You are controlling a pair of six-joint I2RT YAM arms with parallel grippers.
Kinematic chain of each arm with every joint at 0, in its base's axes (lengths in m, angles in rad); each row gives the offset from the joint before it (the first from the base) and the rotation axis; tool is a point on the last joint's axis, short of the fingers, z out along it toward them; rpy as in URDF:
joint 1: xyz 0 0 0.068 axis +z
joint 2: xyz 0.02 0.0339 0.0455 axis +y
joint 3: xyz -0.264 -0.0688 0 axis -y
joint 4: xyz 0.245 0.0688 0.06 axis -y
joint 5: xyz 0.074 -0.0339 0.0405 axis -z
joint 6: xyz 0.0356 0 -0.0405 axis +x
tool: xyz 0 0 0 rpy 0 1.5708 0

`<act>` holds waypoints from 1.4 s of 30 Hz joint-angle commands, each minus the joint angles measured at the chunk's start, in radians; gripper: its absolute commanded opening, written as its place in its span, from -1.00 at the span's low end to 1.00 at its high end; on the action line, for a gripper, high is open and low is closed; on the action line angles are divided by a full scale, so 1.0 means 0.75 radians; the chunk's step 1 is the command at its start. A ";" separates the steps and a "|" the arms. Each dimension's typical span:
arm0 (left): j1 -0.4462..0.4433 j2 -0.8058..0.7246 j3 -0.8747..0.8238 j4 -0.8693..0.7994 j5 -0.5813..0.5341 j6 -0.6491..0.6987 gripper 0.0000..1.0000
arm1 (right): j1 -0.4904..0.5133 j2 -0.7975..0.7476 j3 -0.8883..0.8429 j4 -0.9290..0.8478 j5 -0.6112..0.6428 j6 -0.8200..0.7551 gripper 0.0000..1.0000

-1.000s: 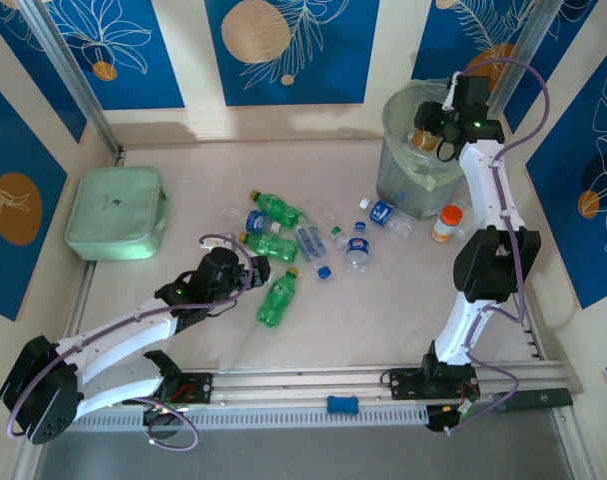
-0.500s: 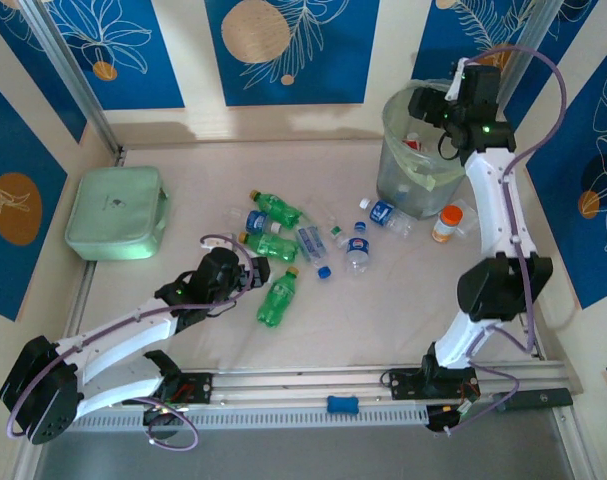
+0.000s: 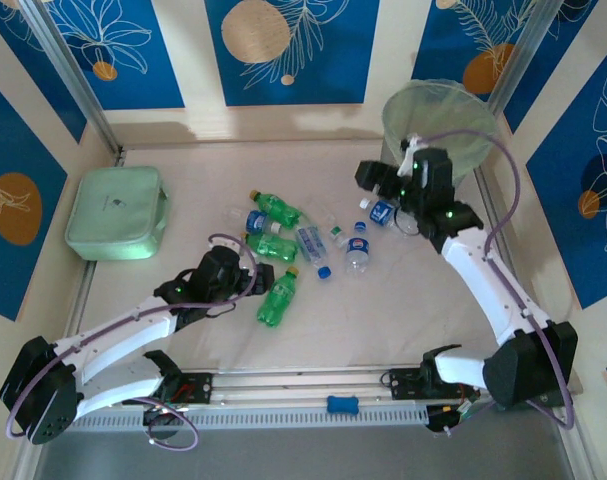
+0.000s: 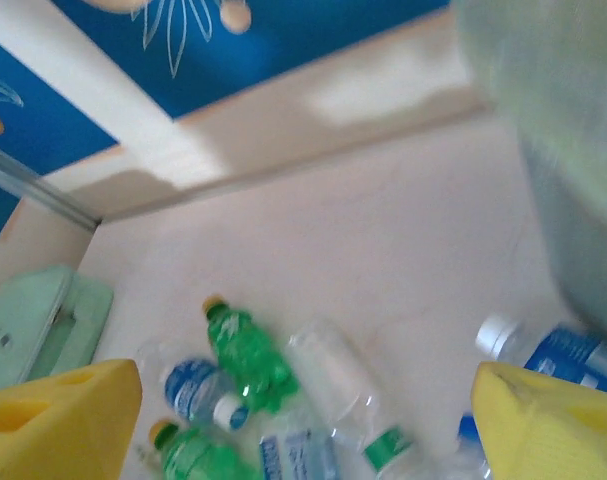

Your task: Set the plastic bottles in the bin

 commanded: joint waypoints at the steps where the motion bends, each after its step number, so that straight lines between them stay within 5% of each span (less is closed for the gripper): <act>1: 0.002 -0.005 0.046 -0.089 0.048 0.046 0.99 | 0.037 -0.092 -0.147 0.151 -0.040 0.167 0.80; 4: -0.006 -0.007 0.053 -0.108 0.072 0.053 0.99 | 0.095 -0.128 -0.230 0.142 -0.057 0.184 0.99; 14: -0.102 0.009 0.021 -0.149 0.124 0.030 0.99 | 0.264 -0.118 -0.488 0.275 -0.027 0.359 0.98; 26: -0.254 0.206 0.084 -0.197 0.110 0.117 0.98 | 0.302 0.001 -0.402 0.278 -0.038 0.361 0.98; 42: -0.369 0.470 0.182 -0.233 0.037 0.170 0.41 | 0.303 0.044 -0.366 0.256 -0.061 0.349 0.98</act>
